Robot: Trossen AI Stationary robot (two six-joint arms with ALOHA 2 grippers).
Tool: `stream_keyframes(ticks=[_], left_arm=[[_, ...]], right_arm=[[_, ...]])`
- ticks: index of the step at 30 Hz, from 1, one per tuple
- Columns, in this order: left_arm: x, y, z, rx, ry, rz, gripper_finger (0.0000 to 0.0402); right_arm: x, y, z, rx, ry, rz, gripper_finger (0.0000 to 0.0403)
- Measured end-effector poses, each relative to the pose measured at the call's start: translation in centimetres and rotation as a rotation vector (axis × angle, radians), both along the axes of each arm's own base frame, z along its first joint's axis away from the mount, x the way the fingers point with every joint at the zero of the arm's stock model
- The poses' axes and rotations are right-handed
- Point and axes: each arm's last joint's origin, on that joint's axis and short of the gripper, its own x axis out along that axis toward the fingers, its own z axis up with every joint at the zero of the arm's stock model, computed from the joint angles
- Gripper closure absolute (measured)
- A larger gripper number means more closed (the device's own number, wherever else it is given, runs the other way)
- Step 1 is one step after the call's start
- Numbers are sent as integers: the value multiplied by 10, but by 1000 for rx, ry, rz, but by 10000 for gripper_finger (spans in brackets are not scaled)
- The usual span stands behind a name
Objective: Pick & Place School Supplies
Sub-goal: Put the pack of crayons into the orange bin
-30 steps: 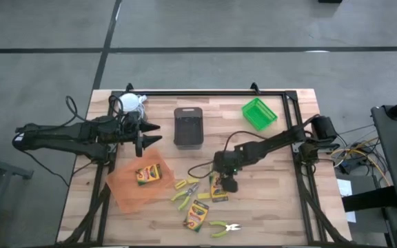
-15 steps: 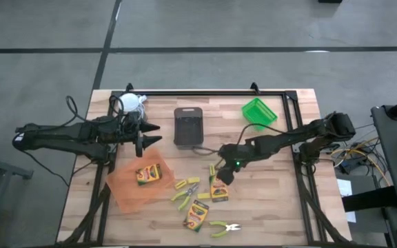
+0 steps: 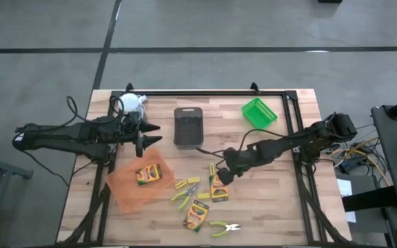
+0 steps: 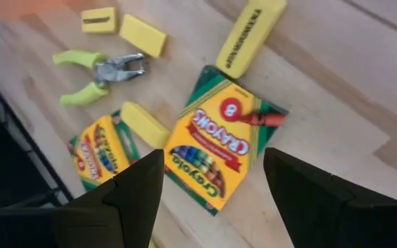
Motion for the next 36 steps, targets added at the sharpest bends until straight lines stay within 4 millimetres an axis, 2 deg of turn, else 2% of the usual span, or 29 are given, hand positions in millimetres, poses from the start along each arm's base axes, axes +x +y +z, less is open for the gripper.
stream_keyframes(ticks=[5, 13, 21, 28, 36], left_arm=[[0, 0, 0, 0, 0, 0, 151], [0, 0, 0, 0, 0, 0, 151], [0, 0, 0, 0, 1, 0, 151], [0, 0, 0, 0, 4, 0, 151], [0, 0, -2, 0, 16, 0, 151]], right_arm=[[0, 4, 1, 2, -11, 18, 150], [-2, 13, 1, 19, -6, 25, 102], [-1, 16, -6, 45, 32, -158, 91], [17, 20, -21, 97, 30, -260, 101], [40, 28, -27, 89, 89, -236, 86]])
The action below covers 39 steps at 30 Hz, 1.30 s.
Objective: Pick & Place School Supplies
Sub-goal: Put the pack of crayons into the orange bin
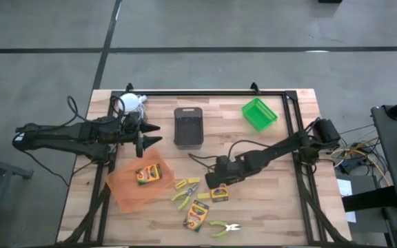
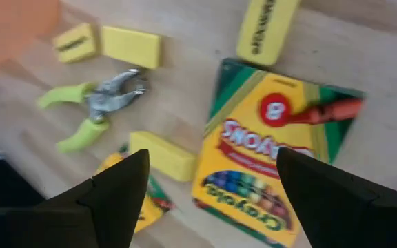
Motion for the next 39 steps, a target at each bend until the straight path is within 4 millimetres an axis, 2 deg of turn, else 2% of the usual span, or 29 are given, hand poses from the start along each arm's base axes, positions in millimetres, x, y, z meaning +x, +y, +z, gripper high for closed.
stream_keyframes(ticks=[3, 7, 11, 17, 24, 34, 39], left_arm=[[0, 0, -1, 0, 5, -1, 151], [0, 0, -1, 0, 10, 0, 151], [0, 0, -1, 0, 10, 0, 151], [0, 0, -1, 0, 9, -1, 151], [0, 0, -1, 0, 10, -1, 151], [0, 0, -1, 0, 10, -1, 151], [0, 0, -1, 0, 11, 0, 151]], right_arm=[[3, 1, 9, -21, 76, 5, 74], [5, 1, 34, -71, 210, 2, 56], [12, 2, 52, -151, 269, -21, 32], [27, 7, 41, -147, 359, -3, 18], [43, 12, 34, -139, 371, 30, 18], [45, 14, 31, -138, 379, 23, 18], [45, 14, 32, -158, 369, 82, 18]])
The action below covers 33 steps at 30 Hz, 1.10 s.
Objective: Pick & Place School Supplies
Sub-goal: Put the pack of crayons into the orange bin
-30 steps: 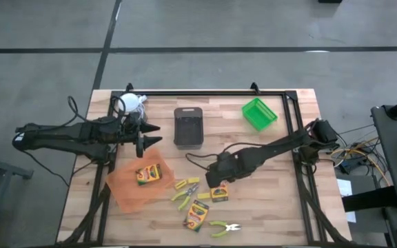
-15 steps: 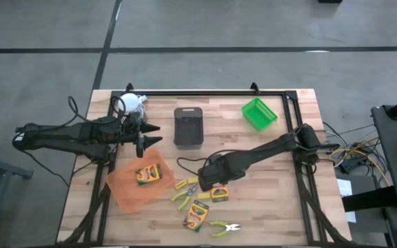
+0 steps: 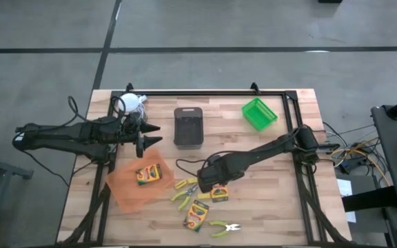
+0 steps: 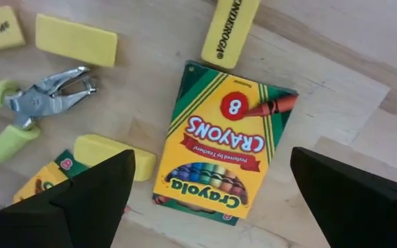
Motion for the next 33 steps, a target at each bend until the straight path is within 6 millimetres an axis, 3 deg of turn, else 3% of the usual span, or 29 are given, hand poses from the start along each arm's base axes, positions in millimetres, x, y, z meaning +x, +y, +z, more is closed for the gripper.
stream_keyframes(ticks=[9, 25, 33], left_arm=[[0, 0, 0, 0, 0, 0, 151], [0, 0, -1, 0, 6, 0, 151], [0, 0, -1, 0, 6, 0, 151]], right_arm=[[-14, 3, 31, -109, -106, 49, 19], [-28, 10, 16, -57, -268, 101, 19], [-41, 1, -1, 149, -261, -32, 19]])
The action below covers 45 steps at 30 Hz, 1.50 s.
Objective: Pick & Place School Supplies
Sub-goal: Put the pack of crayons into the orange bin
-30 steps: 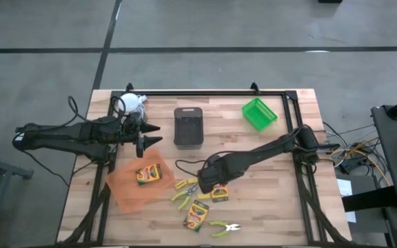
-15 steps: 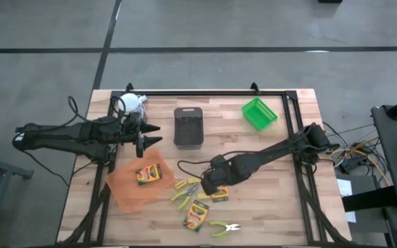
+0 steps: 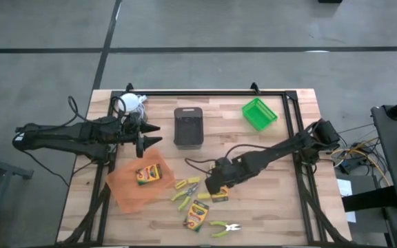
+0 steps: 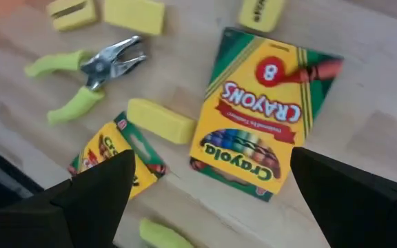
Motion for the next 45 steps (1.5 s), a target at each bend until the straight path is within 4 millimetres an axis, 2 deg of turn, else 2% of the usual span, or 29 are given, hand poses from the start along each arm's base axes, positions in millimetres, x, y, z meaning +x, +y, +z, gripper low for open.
stream_keyframes(ticks=[7, 15, 27, 33, 45], left_arm=[[0, 0, 0, 0, 0, 0, 151], [0, 0, 0, 0, 0, 0, 151], [0, 0, 0, 0, 0, 0, 151], [0, 0, 0, 0, 0, 0, 151], [0, 0, 0, 0, 2, 0, 151]], right_arm=[[2, 1, 4, 24, 132, -97, 19], [15, 4, 0, -8, 179, -72, 19], [16, 3, -2, -15, 162, -79, 19], [22, 5, -16, -8, 158, -72, 19], [21, 5, -19, 0, 185, -65, 19]])
